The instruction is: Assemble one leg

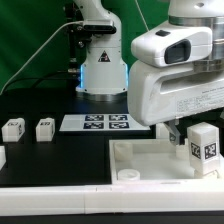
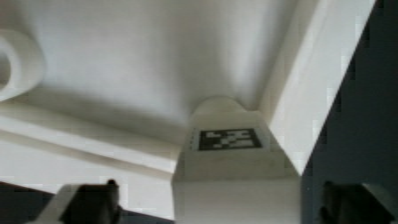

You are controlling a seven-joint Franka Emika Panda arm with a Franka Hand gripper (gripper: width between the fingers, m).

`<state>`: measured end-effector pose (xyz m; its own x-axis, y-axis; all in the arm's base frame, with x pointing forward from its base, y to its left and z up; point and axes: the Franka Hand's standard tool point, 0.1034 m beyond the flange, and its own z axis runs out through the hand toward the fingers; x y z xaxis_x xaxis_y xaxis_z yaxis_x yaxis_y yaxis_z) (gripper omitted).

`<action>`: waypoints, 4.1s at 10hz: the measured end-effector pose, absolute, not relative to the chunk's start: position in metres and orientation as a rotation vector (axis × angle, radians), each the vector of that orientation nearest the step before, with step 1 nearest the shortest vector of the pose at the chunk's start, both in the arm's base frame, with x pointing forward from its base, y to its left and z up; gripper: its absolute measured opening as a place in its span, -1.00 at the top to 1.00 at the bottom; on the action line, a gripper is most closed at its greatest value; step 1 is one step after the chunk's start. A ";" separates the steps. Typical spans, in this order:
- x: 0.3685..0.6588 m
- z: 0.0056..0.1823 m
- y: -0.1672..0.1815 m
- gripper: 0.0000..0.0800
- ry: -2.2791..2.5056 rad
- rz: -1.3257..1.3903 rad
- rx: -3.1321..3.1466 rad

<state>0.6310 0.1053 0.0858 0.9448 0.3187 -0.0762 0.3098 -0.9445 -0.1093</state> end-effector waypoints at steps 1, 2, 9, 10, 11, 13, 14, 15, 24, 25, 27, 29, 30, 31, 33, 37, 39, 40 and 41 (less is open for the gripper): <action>0.631 0.086 0.105 0.04 -0.487 0.142 -3.003; 0.631 0.086 0.105 0.26 -0.487 0.142 -3.003; 0.630 0.086 0.107 0.26 -0.107 0.161 -3.050; 0.630 0.086 0.108 0.26 0.000 0.165 -3.054; 0.630 0.085 0.110 0.26 0.249 0.172 -3.051; 0.630 0.085 0.114 0.26 0.573 0.185 -3.019; 0.629 0.085 0.116 0.26 0.773 0.192 -2.983; 0.629 0.085 0.118 0.26 0.942 0.197 -2.941; 0.628 0.085 0.127 -0.16 1.536 0.214 -2.701; 0.628 0.085 0.127 -0.51 1.534 0.214 -2.702; 0.627 0.084 0.127 -0.59 1.284 0.212 -2.821; 0.623 0.083 0.124 -0.62 0.869 0.231 -2.963; 0.623 0.083 0.124 -0.62 0.712 0.232 -2.998; 0.622 0.083 0.123 -0.62 0.536 0.232 -3.028; 0.623 0.083 0.121 -0.62 0.173 0.219 -3.054; 0.623 0.083 0.116 -0.62 -0.484 0.189 -3.006; 0.624 0.082 0.115 -0.59 -0.614 0.178 -2.977; 0.624 0.082 0.115 -0.59 -0.609 0.178 -2.978; 0.624 0.082 0.115 -0.17 -0.609 0.178 -2.978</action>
Offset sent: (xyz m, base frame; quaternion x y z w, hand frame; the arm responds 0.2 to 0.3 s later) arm 0.0000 0.0000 0.0000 0.0000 0.0000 0.0000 1.0000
